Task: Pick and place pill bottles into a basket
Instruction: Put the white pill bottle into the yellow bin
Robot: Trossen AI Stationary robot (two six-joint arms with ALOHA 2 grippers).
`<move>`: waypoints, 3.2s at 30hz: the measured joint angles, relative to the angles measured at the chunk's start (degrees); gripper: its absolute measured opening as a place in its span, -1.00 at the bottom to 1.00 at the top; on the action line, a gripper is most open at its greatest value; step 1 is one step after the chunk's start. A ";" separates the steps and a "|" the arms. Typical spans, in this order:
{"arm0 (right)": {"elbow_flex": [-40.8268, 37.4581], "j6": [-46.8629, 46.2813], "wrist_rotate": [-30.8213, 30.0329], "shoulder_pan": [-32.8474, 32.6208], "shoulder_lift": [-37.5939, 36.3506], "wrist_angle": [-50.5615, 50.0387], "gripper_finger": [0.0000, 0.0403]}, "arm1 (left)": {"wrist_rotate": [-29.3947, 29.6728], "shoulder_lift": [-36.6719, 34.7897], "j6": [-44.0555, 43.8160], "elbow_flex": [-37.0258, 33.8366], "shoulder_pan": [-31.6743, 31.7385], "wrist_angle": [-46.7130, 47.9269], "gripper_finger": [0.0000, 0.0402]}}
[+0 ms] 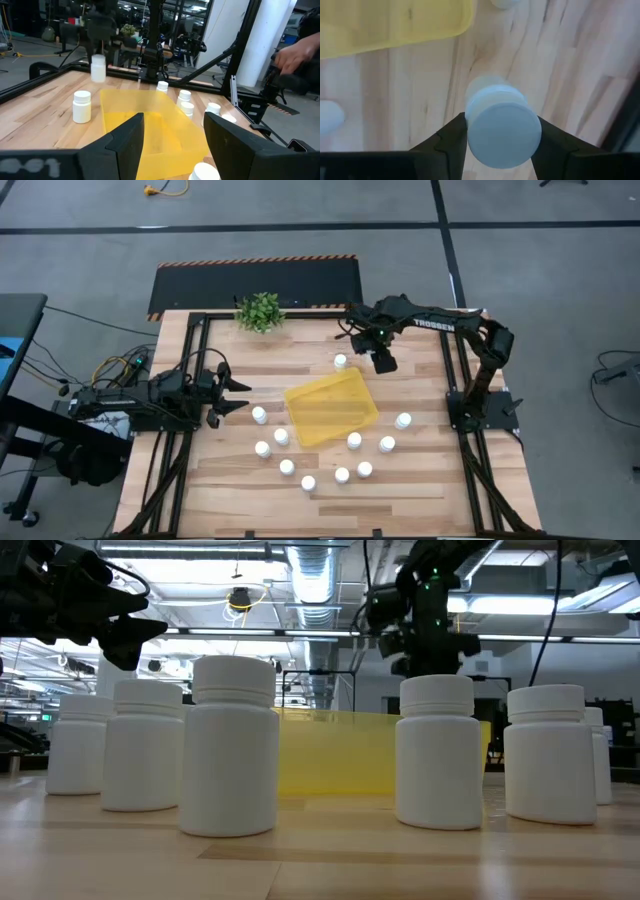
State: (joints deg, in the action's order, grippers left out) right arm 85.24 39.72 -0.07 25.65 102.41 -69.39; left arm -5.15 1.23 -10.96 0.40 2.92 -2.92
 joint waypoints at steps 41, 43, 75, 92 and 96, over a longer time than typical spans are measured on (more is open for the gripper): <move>3.71 -8.15 4.02 -18.27 3.81 8.66 -0.16 | -0.02 0.00 0.00 0.00 0.02 0.00 -0.03; 3.45 -7.92 4.49 -18.45 5.79 7.53 -0.15 | 0.05 0.00 0.00 0.00 0.02 0.00 -0.03; 3.56 -3.25 4.30 -18.88 13.22 13.80 -0.14 | 1.77 -0.04 0.00 0.00 0.02 0.37 -0.03; 3.58 -1.70 4.30 -18.88 13.22 14.22 0.05 | 1.75 -0.04 0.00 0.00 0.00 0.37 -0.03; 3.56 -1.66 4.30 -18.88 13.22 14.19 0.03 | 1.75 -0.04 0.00 0.00 0.00 0.37 -0.03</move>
State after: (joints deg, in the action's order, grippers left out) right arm 88.80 38.06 4.23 6.76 115.63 -55.20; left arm -3.40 1.19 -10.96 0.40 2.92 -2.55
